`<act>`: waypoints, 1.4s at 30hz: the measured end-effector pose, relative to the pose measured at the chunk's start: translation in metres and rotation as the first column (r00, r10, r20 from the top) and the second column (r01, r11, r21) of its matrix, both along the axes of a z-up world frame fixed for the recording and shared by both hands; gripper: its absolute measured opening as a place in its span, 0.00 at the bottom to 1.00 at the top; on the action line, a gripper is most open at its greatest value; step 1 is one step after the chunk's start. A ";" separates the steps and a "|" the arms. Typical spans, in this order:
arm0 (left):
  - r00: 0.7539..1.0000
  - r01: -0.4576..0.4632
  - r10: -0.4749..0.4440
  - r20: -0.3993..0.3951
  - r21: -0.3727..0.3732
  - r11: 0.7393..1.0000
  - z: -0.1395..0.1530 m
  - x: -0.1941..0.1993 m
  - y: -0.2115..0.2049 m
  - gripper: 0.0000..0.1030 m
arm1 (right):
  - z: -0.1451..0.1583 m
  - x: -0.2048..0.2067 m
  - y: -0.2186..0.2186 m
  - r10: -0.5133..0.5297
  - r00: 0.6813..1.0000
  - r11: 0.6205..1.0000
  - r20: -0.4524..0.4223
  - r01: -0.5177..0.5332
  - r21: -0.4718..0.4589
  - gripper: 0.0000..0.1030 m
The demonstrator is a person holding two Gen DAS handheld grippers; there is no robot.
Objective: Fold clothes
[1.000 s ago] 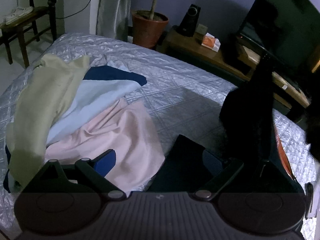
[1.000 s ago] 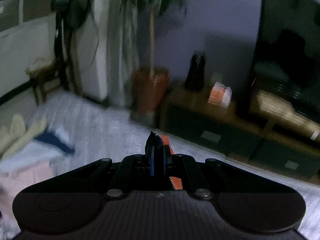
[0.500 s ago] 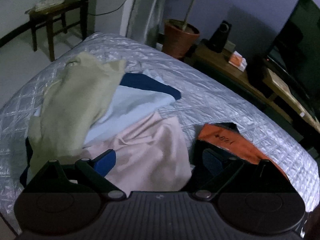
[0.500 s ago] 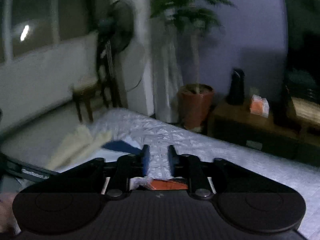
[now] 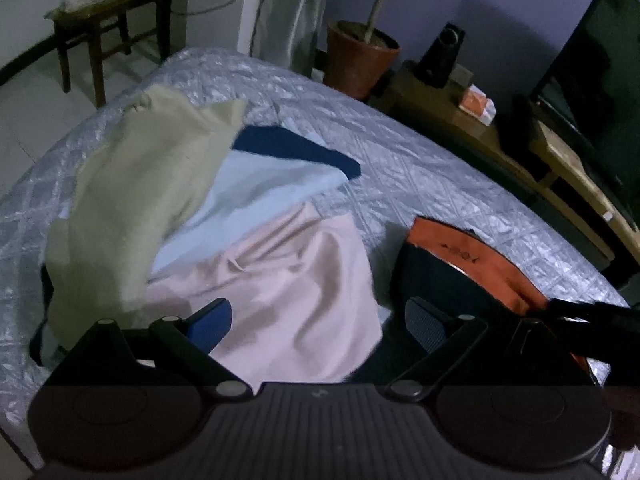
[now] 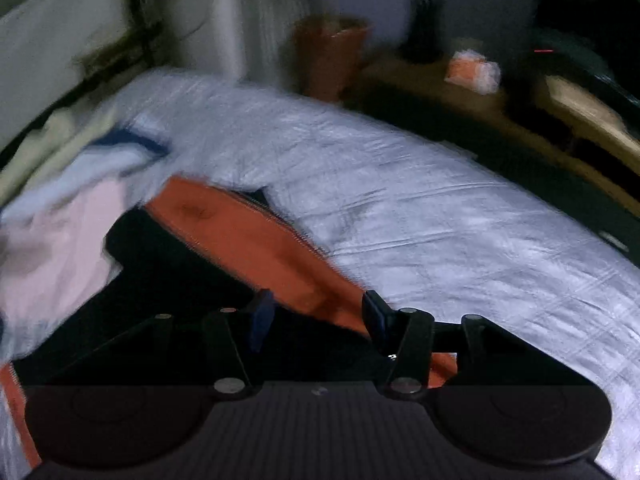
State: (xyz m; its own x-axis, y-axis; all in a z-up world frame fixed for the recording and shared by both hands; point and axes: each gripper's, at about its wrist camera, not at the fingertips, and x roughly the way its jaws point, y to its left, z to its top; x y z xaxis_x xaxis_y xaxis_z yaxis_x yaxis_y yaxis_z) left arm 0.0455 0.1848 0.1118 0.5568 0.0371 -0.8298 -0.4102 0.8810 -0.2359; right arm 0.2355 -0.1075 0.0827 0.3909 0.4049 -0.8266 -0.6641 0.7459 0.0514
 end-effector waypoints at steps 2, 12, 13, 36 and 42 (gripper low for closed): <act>1.000 0.007 -0.007 -0.006 -0.007 1.000 -0.001 0.001 -0.002 0.90 | -0.013 -0.006 0.020 0.084 0.996 0.996 -0.004 -0.084 -0.042 0.65; 1.000 0.000 0.000 -0.027 -0.018 1.000 -0.006 0.003 -0.003 0.90 | -0.025 -0.019 0.027 0.043 0.998 0.999 0.039 -0.043 0.003 0.00; 1.000 0.002 -0.002 -0.031 -0.021 1.000 -0.007 0.002 -0.004 0.90 | -0.018 -0.025 0.023 0.028 0.997 0.999 0.071 -0.030 0.027 0.00; 0.998 0.022 -0.023 -0.059 -0.009 1.000 -0.017 0.007 -0.022 0.90 | -0.023 -0.052 0.034 0.306 0.933 0.937 0.187 -0.260 -0.231 0.57; 0.997 0.030 -0.030 -0.064 -0.004 1.000 -0.018 0.009 -0.024 0.90 | -0.042 -0.027 0.043 0.199 0.970 0.974 0.142 -0.180 -0.138 0.58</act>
